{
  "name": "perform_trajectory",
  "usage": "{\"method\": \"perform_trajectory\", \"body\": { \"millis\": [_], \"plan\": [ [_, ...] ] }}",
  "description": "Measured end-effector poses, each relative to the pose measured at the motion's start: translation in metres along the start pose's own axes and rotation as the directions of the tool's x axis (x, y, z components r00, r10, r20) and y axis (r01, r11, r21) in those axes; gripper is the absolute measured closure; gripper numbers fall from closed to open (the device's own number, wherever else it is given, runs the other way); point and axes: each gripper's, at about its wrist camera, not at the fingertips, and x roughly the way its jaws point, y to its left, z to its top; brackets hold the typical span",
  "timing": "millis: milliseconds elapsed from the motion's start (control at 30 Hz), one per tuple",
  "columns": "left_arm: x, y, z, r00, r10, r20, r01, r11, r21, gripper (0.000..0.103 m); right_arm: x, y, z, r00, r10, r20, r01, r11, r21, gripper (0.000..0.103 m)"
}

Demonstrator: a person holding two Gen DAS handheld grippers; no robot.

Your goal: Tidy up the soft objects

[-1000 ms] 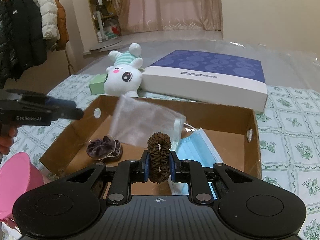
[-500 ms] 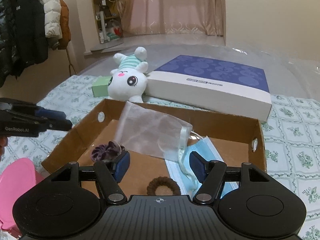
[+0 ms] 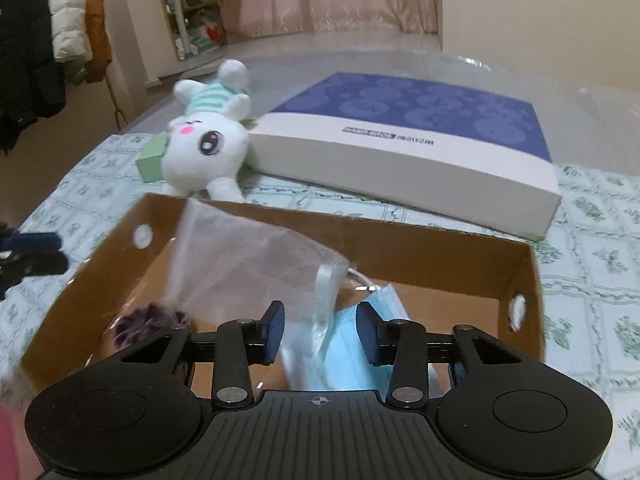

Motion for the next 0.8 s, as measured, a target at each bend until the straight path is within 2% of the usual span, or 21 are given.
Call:
{"method": "perform_trajectory", "body": {
  "millis": [133, 200, 233, 267, 367, 467, 733, 800],
  "plan": [
    [0.006, 0.011, -0.005, 1.000, 0.021, -0.012, -0.021, 1.000, -0.012, 0.069, 0.025, -0.006, 0.007, 0.999, 0.014, -0.039, -0.013, 1.000, 0.011, 0.062],
    [0.007, 0.014, -0.008, 0.999, 0.028, -0.017, -0.028, 1.000, -0.014, 0.069, 0.031, -0.006, 0.007, 0.999, 0.025, -0.047, -0.024, 1.000, 0.011, 0.076],
    [0.007, 0.016, -0.010, 0.999, 0.032, -0.019, -0.032, 0.999, -0.015, 0.069, 0.032, -0.006, 0.008, 0.998, 0.047, -0.050, -0.046, 0.999, 0.009, 0.093],
    [0.006, 0.017, -0.012, 0.999, 0.035, -0.023, -0.035, 0.999, -0.016, 0.069, 0.031, -0.005, 0.007, 0.997, 0.059, -0.053, -0.059, 0.998, 0.010, 0.099],
    [0.004, 0.019, -0.017, 0.999, 0.040, -0.027, -0.041, 0.999, -0.023, 0.069, 0.023, -0.002, 0.006, 0.991, 0.115, -0.065, -0.115, 0.993, -0.003, 0.101],
    [-0.001, 0.019, -0.020, 0.999, 0.034, -0.024, -0.035, 0.999, -0.033, 0.069, 0.011, 0.003, 0.003, 0.987, 0.135, -0.090, -0.138, 0.990, -0.021, 0.101],
    [-0.021, 0.016, -0.027, 0.999, 0.035, -0.029, -0.037, 0.998, -0.047, 0.069, -0.004, -0.004, -0.008, 0.982, 0.040, -0.185, -0.046, 0.999, -0.029, 0.101],
    [-0.028, 0.015, -0.029, 0.999, 0.042, -0.030, -0.043, 0.998, -0.053, 0.069, -0.010, -0.006, -0.010, 0.984, 0.027, -0.173, -0.031, 0.999, -0.020, 0.097]
  ]
}}
